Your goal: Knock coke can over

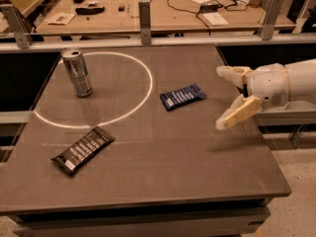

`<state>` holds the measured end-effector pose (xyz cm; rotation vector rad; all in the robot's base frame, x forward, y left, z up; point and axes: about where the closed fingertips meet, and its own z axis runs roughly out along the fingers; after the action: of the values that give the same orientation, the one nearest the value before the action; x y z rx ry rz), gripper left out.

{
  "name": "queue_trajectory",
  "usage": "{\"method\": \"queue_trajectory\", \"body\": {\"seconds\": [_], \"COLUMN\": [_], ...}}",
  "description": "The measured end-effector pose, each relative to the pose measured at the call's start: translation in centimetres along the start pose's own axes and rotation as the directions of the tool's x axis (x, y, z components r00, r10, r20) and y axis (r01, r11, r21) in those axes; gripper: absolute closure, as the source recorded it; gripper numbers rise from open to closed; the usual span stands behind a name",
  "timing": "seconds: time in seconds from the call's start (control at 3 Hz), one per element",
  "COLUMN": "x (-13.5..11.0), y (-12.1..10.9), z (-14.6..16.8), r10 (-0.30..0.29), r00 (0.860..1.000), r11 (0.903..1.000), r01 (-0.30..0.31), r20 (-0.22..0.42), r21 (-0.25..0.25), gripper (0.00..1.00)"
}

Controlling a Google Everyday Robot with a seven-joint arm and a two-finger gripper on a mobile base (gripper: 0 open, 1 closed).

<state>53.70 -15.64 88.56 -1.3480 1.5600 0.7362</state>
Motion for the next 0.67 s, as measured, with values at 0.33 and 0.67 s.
{"method": "queue_trajectory", "body": {"seconds": [0.33,0.67], "x": [-1.6,-3.7], "y": [-0.5,-1.3], "z": [2.7,5.5], "r10": [0.033,0.045], "r00": [0.997,0.992], "r11": [0.9994,0.9990], "r01": [-0.034,-0.045], "r20": [0.076,0.121], "r21": [0.005,-0.002], "gripper": [0.00,0.00]}}
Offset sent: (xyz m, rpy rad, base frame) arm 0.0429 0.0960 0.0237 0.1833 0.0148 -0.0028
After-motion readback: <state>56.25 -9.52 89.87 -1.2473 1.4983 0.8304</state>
